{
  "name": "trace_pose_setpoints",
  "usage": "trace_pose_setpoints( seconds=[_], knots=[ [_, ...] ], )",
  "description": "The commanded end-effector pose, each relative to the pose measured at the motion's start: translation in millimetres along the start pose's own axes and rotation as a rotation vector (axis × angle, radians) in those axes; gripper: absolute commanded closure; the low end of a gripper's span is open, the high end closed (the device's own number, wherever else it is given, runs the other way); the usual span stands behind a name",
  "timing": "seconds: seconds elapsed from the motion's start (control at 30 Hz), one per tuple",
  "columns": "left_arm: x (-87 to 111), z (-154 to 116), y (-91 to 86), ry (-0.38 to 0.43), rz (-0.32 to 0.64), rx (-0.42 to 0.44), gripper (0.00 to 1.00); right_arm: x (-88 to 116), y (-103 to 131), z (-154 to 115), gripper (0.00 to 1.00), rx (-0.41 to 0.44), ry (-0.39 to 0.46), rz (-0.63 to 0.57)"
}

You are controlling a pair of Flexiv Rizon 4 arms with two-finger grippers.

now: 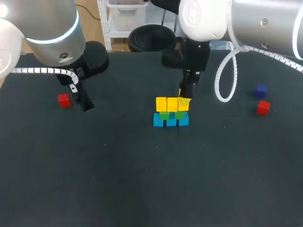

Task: Place the blue cubes, place green cubes on the blue cubes, place the yellow cubes on the green cubes, then place the red cubes on the yellow cubes, and place purple cube on the red cubes.

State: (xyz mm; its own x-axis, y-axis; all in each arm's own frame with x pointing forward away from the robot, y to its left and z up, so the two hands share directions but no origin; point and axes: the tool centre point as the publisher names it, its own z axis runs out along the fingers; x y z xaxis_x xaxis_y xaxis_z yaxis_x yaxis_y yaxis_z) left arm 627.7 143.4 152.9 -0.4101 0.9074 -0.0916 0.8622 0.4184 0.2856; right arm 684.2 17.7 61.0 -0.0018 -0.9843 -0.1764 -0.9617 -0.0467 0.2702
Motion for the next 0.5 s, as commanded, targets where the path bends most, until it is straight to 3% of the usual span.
trace_pose_setpoints(
  seconds=[0.03, 0.33, 0.37, 0.4, 0.43, 0.47, 0.5],
  knots=[
    [0.8, 0.1, 0.6, -0.003, 0.002, 0.002, 0.00, 1.3, 0.6, 1.9, 1.00, -0.002, -0.001, 0.001],
    [0.8, 0.1, 0.6, -0.003, 0.002, 0.002, 0.00, 2.1, 1.2, 3.3, 1.00, -0.008, -0.002, 0.004],
    [0.8, 0.1, 0.6, -0.003, 0.002, 0.002, 0.00, 2.2, 1.3, 3.4, 0.92, -0.008, -0.002, 0.004],
    [0.8, 0.1, 0.6, -0.003, 0.002, 0.002, 0.00, 2.3, 1.3, 3.6, 0.76, -0.009, -0.003, 0.003],
    [0.8, 0.1, 0.6, -0.003, 0.002, 0.002, 0.00, 2.6, 1.4, 3.7, 0.23, -0.009, -0.005, 0.003],
    [0.8, 0.1, 0.6, -0.003, 0.002, 0.002, 0.00, 3.0, 1.5, 4.0, 0.00, -0.011, -0.014, 0.007],
    [0.8, 0.1, 0.6, -0.003, 0.002, 0.002, 0.00, 3.3, 1.4, 3.9, 0.00, -0.010, -0.014, 0.007]
  ],
)
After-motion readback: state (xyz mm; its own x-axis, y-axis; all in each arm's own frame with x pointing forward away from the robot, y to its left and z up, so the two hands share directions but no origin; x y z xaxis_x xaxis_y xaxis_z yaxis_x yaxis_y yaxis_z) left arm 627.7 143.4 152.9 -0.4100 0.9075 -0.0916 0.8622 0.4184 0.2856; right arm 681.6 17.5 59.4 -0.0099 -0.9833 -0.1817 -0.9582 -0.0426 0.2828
